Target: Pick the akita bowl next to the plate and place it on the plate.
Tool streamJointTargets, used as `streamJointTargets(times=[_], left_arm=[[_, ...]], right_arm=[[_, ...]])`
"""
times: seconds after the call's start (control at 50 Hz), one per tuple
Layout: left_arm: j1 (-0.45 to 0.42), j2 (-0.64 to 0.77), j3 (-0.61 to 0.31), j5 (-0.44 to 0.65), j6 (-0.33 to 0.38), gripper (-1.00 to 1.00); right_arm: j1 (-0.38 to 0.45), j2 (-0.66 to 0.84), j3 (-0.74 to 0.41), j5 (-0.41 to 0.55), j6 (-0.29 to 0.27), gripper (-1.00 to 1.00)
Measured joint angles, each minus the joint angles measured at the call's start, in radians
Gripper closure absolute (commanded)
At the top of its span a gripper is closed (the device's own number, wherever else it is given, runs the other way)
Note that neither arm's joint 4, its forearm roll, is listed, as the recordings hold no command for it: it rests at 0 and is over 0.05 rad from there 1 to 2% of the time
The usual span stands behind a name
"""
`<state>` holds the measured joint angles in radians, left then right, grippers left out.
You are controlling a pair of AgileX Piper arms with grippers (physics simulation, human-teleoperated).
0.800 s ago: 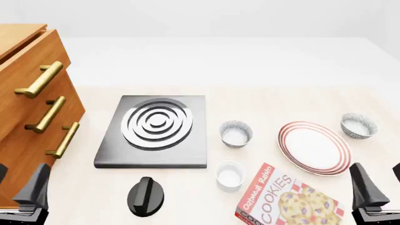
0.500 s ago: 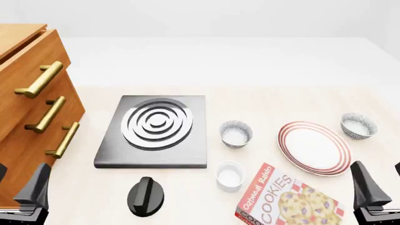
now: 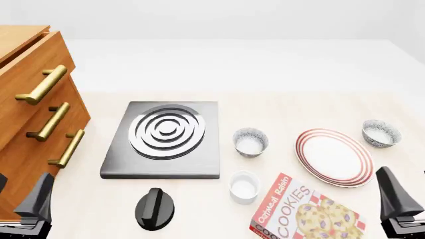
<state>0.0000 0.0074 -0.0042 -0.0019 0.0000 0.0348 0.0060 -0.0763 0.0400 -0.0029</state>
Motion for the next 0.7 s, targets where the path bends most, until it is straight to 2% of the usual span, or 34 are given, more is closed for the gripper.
streamJointTargets(times=[0.22,0.7], left_arm=[[0.0,0.0,0.0,0.0,0.0,-1.0],[0.0,0.0,0.0,0.0,0.0,-1.0]], right_arm=[[0.0,0.045,-0.009,-0.038,-0.001,-1.0],[-0.01,0.217,-0.02,-0.19,-0.005,-1.0]])
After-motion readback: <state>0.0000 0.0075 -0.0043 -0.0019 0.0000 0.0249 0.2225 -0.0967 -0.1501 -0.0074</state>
